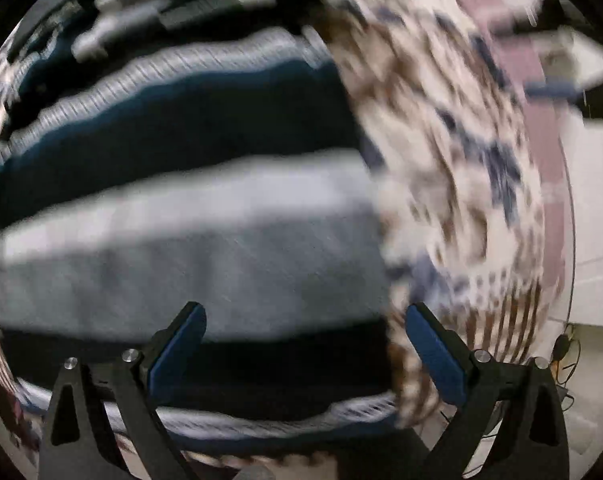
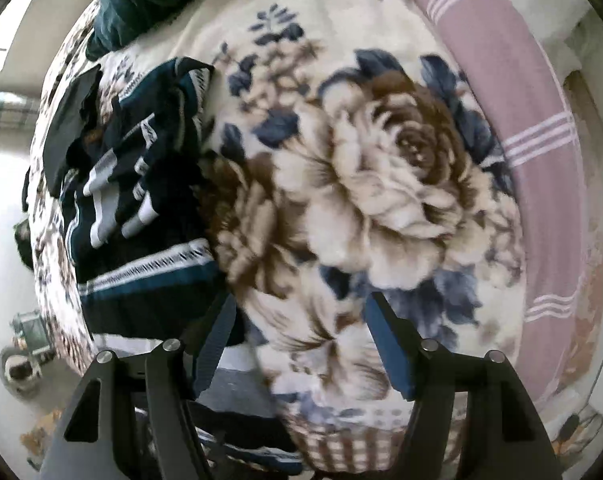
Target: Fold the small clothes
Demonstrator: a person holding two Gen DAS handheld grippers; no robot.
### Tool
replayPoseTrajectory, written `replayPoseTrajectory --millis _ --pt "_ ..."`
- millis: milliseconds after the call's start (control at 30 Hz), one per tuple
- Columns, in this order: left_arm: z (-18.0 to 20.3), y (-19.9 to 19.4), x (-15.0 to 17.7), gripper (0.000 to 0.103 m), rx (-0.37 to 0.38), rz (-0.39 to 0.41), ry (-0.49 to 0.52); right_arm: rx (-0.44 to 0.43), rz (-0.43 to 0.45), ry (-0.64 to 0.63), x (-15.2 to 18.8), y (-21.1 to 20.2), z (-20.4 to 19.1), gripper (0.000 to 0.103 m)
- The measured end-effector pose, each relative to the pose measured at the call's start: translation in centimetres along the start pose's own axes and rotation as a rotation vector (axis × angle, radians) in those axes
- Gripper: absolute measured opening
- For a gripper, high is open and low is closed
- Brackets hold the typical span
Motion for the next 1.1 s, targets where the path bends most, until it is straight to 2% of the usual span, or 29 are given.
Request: replayPoseTrajectory --millis 67,200,233,267,300,333,367,433,567,733,767,800,867,1100 --pt "2.2 2.2 1.8 0.102 -0.018 -0.039 -0.014 -0.012 -0.018 -0.026 -0.3 0.9 1.0 0.070" --pt "4.2 4.6 2.9 0.100 -0.132 -0.001 0.014 -0.084 -0.017 -0.070 -2.5 2.9 0.7 0.070" --pt "4.5 5.0 2.8 0.089 -0.152 0.027 0.025 -0.124 -0.017 -0.082 -3.6 3.7 0.1 0.070" --pt "4.6 5.1 2.7 0.068 -0.164 0.047 0.030 -0.161 -0.014 -0.089 -4.4 4.4 -0.5 0.070" --pt "4.7 5.1 2.5 0.056 -0.182 0.071 0.038 -0.203 -0.012 -0.100 -5.4 5.2 -1.2 0.069" --pt "4.8 5.0 2.3 0.028 -0.201 0.096 0.047 -0.247 -0.006 -0.110 -6.8 6.2 -2.1 0.069" --pt "4.7 4.8 2.2 0.014 -0.213 0.113 0.053 -0.277 -0.003 -0.118 -7.8 6.9 -2.9 0.070" --pt "4.2 4.3 2.0 0.006 -0.191 0.135 0.028 -0.348 0.001 -0.134 -10.4 8.7 -4.8 0.070" --pt "2.9 2.6 2.3 0.005 -0.157 0.164 0.008 -0.447 -0.027 -0.131 -14.5 12.0 -8.4 0.070" --pt "2.3 0.9 2.4 0.005 -0.133 0.185 -0.015 -0.457 -0.078 -0.088 -17.8 15.2 -11.5 0.071" --pt "2.1 0.4 2.4 0.004 -0.126 0.190 -0.023 -0.462 -0.075 -0.073 -18.0 15.3 -11.7 0.069" --pt "1.4 -0.4 2.8 0.004 -0.122 0.195 -0.028 -0.467 -0.064 -0.070 -18.2 15.2 -12.0 0.050" --pt "0.6 -1.5 2.9 0.004 -0.110 0.207 -0.047 -0.440 -0.043 -0.092 -18.4 14.6 -12.8 0.029" --pt "-2.7 -5.6 3.4 0.004 -0.059 0.245 -0.114 -0.415 -0.008 -0.137 -16.9 10.3 -14.4 0.023"
Point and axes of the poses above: each gripper's, at about its wrist camera, not at the fingertips, and y roughly the way its jaws point, z to its right, x to its underside, the point moved 5 cm from there along y, roughly the way its jaws point, and after that the axes turned 3 degrees about z, right-handed, at the moved point
